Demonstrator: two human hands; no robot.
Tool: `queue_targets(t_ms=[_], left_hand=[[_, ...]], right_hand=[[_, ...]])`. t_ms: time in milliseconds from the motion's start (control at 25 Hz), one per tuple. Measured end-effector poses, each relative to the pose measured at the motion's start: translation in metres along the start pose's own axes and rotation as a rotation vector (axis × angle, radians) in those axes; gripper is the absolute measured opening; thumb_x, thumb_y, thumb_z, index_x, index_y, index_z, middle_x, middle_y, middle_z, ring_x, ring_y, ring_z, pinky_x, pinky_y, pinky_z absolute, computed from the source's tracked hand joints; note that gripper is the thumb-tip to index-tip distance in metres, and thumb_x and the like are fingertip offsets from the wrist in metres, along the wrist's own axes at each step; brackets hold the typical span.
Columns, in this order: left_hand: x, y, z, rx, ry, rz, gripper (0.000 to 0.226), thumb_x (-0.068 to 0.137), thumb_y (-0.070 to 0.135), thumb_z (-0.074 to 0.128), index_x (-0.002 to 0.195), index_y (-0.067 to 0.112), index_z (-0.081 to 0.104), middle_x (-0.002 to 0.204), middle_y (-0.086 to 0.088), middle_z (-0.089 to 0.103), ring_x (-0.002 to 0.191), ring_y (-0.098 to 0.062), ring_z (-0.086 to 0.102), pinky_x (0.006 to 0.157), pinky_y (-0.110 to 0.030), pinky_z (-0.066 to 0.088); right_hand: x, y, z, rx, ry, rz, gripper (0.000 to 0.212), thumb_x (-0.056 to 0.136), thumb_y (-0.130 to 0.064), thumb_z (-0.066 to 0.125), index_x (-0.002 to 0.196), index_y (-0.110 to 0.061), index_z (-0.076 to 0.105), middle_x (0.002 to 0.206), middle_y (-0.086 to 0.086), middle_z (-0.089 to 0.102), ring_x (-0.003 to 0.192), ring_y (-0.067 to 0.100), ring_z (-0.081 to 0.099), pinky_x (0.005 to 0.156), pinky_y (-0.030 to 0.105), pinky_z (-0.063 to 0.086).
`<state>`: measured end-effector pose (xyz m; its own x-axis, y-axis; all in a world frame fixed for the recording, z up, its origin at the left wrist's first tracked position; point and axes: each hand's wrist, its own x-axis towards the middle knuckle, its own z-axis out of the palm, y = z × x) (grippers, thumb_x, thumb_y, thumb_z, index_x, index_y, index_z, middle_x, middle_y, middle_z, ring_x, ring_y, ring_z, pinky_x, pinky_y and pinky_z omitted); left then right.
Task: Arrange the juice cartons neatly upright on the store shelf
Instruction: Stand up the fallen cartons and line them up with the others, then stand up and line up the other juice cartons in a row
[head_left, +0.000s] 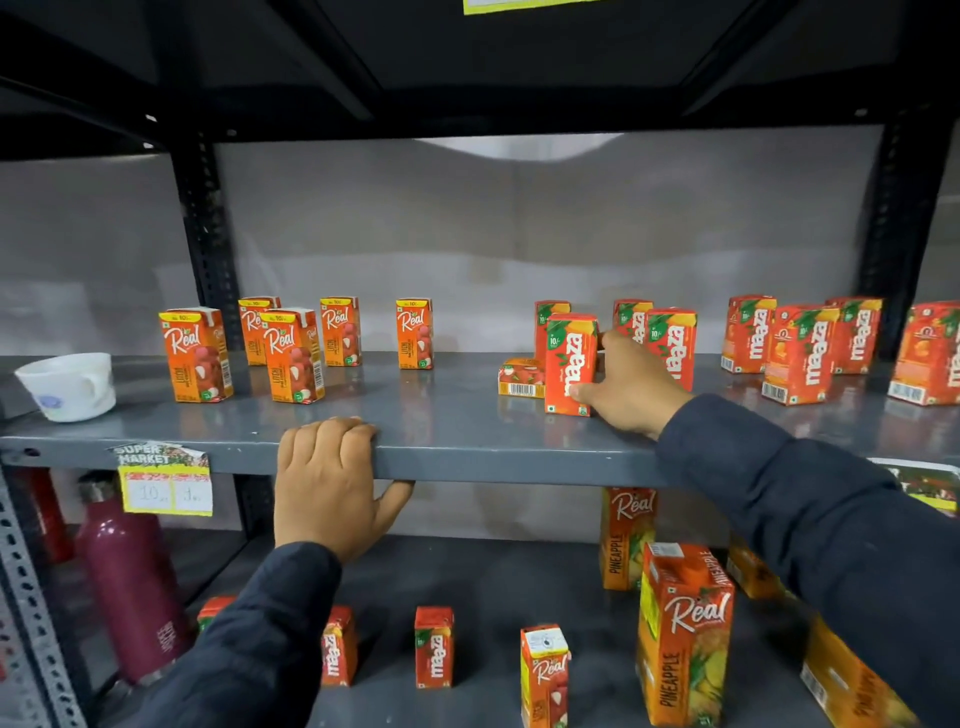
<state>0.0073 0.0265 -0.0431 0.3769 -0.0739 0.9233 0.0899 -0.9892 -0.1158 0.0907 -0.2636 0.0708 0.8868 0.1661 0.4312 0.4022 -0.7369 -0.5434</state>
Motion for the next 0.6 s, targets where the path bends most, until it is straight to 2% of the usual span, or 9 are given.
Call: queue_targets(t_ms=[400, 480, 520, 560, 600], left_hand=[[-0.001, 0.001, -0.001, -0.001, -0.025, -0.012, 0.056, 0.077, 0.057, 0.055, 0.100, 0.006, 0.060, 0.098, -0.014, 0.065, 0.087, -0.035, 0.060, 0.085, -0.047, 0.042], [0.000, 0.000, -0.001, -0.006, -0.020, -0.006, 0.056, 0.077, 0.056, 0.056, 0.100, 0.005, 0.060, 0.098, -0.014, 0.066, 0.088, -0.035, 0.060, 0.085, -0.048, 0.042], [-0.001, 0.000, 0.000, -0.008, -0.013, -0.003, 0.056, 0.077, 0.056, 0.057, 0.100, 0.005, 0.060, 0.098, -0.014, 0.066, 0.088, -0.035, 0.060, 0.085, -0.048, 0.042], [-0.001, 0.000, 0.000, -0.007, -0.007, -0.002, 0.056, 0.077, 0.056, 0.057, 0.100, 0.006, 0.060, 0.098, -0.014, 0.066, 0.088, -0.035, 0.060, 0.085, -0.047, 0.042], [-0.001, 0.000, 0.001, -0.004, 0.000, -0.004, 0.055, 0.077, 0.056, 0.057, 0.099, 0.006, 0.060, 0.098, -0.013, 0.066, 0.087, -0.035, 0.060, 0.085, -0.047, 0.042]], right_hand=[[0.007, 0.004, 0.010, -0.019, -0.001, 0.013, 0.051, 0.085, -0.029, 0.068, 0.129, -0.015, 0.046, 0.127, 0.005, 0.060, 0.112, 0.024, 0.059, 0.081, 0.029, 0.044], [0.006, 0.001, 0.010, -0.011, -0.022, 0.052, 0.057, 0.085, -0.028, 0.068, 0.133, -0.014, 0.042, 0.131, 0.008, 0.057, 0.116, 0.026, 0.057, 0.085, 0.032, 0.046], [0.003, -0.002, 0.009, -0.012, 0.032, 0.067, 0.064, 0.083, -0.027, 0.069, 0.136, -0.014, 0.037, 0.135, 0.010, 0.052, 0.120, 0.028, 0.053, 0.090, 0.036, 0.045], [-0.004, -0.007, 0.009, -0.035, 0.165, 0.032, 0.071, 0.082, -0.027, 0.070, 0.140, -0.015, 0.032, 0.138, 0.012, 0.047, 0.123, 0.030, 0.048, 0.095, 0.040, 0.044], [-0.011, -0.013, 0.009, -0.087, 0.352, -0.105, 0.072, 0.080, -0.026, 0.070, 0.141, -0.017, 0.031, 0.137, 0.012, 0.046, 0.122, 0.031, 0.046, 0.096, 0.043, 0.043]])
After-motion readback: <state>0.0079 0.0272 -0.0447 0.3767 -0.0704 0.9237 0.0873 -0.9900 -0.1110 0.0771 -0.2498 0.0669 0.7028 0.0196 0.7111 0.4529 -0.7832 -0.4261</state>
